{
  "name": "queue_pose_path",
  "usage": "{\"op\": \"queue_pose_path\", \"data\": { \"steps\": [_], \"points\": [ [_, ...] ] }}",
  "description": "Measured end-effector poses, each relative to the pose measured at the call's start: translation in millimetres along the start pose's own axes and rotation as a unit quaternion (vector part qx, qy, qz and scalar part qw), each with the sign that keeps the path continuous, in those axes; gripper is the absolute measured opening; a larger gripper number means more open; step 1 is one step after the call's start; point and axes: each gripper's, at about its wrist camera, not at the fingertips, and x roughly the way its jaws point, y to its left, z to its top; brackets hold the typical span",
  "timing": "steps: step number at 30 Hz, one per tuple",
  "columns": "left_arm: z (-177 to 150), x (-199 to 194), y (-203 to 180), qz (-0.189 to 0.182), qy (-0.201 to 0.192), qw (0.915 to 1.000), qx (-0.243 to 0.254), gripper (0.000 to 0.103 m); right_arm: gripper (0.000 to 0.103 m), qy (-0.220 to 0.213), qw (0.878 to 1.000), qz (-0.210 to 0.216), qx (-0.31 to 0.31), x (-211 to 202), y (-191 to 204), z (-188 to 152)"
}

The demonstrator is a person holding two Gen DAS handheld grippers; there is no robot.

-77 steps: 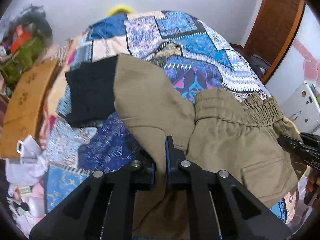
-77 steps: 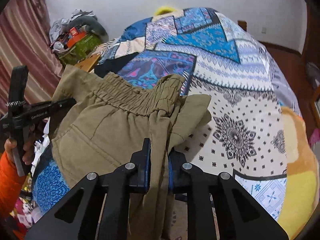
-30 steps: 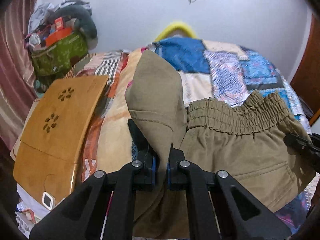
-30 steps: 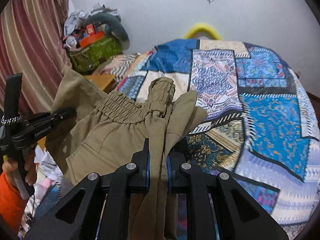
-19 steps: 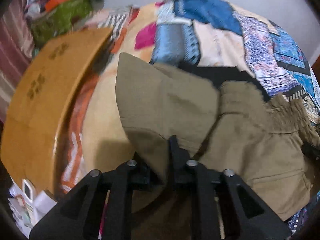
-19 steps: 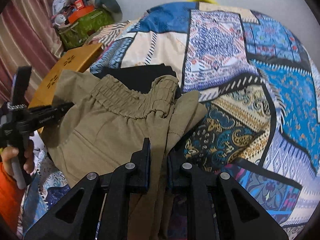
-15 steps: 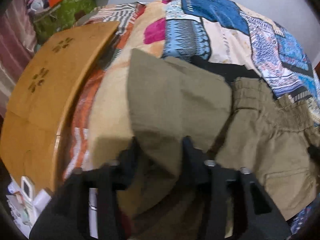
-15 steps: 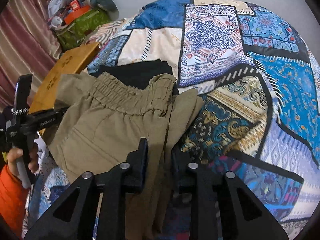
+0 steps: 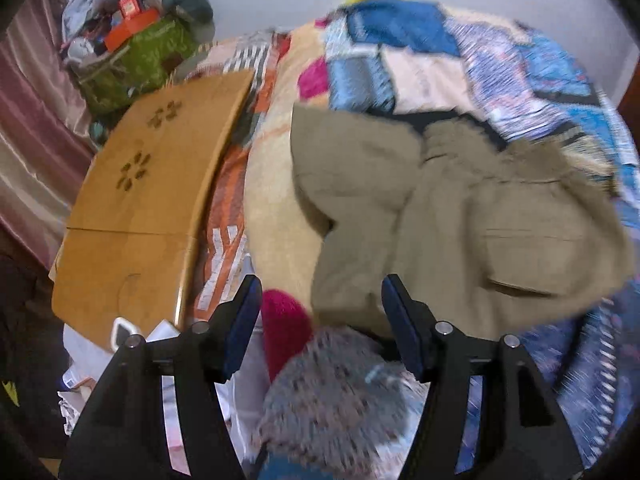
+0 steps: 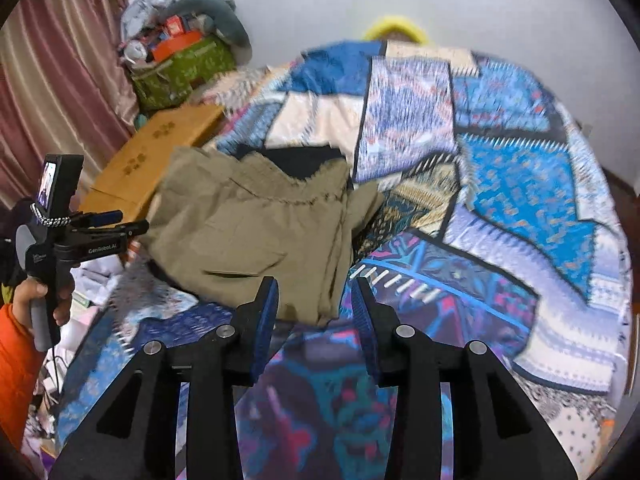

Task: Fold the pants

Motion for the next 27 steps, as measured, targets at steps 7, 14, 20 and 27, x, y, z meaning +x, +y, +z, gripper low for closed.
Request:
{"op": "queue_pose_path", "data": {
  "steps": [7,14,20,27],
  "points": [
    [-15,-125,-12,-0.013,-0.096,0.9949,0.028,0.063,0.035,-0.086,0.996,0.012,-0.013,-98,25,1],
    [-44,-266,-18,-0.062,-0.220,0.9729,0.034,0.063,0.039,-0.191,0.981,0.025,-0.029,-190,59,-13],
    [-89,-357,-22,-0.079,-0.308,0.9475,0.034,0.063,0.040,-0.269,0.961,0.030,-0.056,-250,95,-43],
    [-143,-420,-26,-0.083,-0.382,0.9198,0.033,0.068,0.045,-0.342,0.937,0.024,-0.069,-293,127,-82]
  ]
}}
